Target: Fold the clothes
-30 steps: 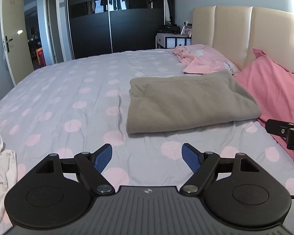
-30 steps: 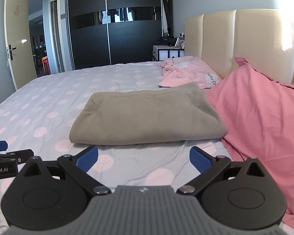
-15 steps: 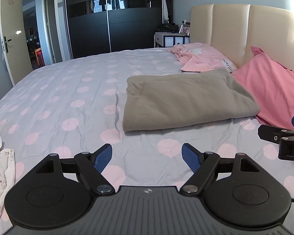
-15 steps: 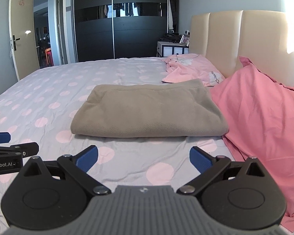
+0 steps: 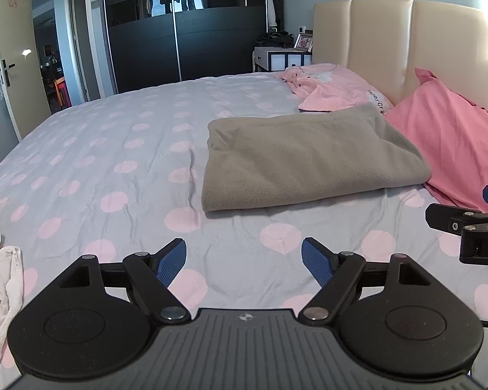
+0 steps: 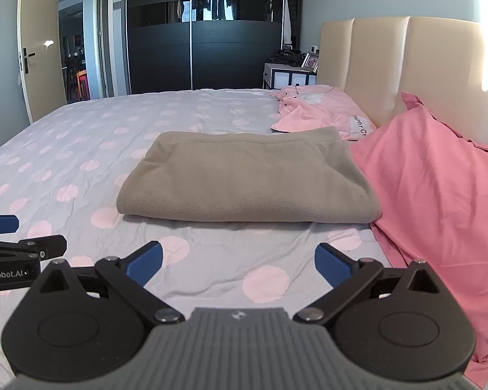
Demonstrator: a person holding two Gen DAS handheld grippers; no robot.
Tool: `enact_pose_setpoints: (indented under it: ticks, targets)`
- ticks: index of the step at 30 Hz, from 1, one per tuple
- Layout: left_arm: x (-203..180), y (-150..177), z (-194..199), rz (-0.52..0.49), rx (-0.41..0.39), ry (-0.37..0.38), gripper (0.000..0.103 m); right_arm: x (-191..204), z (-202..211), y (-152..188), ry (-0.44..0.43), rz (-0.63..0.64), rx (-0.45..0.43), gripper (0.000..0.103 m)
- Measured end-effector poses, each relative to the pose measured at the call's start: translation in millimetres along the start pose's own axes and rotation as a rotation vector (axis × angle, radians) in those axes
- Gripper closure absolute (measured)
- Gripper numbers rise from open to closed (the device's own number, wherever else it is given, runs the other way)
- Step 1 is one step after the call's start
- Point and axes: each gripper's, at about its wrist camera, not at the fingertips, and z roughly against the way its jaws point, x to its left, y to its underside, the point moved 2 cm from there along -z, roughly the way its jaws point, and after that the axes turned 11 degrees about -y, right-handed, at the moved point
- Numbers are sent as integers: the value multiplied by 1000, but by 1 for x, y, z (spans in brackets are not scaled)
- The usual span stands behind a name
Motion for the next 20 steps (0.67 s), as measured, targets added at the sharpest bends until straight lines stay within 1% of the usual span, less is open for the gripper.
enact_pose_setpoints:
  ticks: [7,12,20]
  targets:
    - [-1,2,-3,-5,7,-4,25,6,-4,2,-5,22,17,2]
    - [-1,4,-3,-6,13,7,25,7,-5,2,-4,30,21,2]
    - [0,7,1,-16,-1,22,25,9,-7,2,-11,43,28,2]
